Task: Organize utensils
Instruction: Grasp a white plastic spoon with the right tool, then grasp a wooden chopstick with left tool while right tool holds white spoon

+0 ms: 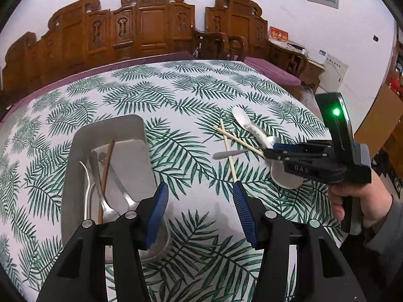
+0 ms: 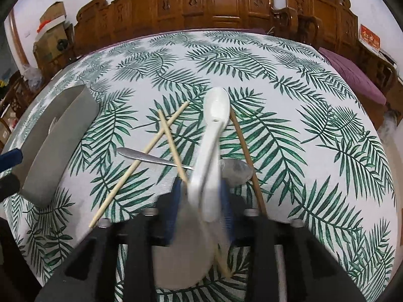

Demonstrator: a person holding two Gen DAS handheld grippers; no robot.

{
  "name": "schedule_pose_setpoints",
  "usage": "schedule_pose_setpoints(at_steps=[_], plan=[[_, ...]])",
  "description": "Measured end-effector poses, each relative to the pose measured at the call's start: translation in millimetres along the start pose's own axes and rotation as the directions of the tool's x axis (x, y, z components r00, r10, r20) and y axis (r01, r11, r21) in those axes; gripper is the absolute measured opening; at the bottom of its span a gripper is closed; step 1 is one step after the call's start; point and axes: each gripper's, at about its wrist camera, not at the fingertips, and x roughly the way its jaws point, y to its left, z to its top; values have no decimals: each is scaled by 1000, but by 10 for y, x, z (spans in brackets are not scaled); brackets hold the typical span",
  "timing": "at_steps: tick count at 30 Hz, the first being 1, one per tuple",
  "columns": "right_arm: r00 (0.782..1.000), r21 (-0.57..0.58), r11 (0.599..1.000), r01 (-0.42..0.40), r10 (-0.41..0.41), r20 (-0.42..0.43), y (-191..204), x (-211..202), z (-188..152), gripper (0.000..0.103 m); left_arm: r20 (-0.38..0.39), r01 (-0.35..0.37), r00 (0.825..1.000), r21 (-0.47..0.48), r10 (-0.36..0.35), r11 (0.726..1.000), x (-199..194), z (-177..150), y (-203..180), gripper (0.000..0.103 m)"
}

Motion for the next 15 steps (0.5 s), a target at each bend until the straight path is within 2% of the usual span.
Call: schedule_pose_setpoints(at_steps=[1,2,7,15], plan=[[1000,4,1000,-10,10,-1,-9,-11,3,7,-3,-1,1000,3,1,1000,10,-10,-15,50],[1000,10,1000,-29,28,4,-20,-36,7,7,-6,-2,1000,6,2,1000,18,-16,-29,50],[994,28,996,-83,80,72,-56,-238,32,6,-21,-12,1000,23,12,1000,79,-51,-102,50],[983,71,992,-106,94,155,-305,-476,77,6,-46,-8,999,38,10,999,189,-57,-269,50]])
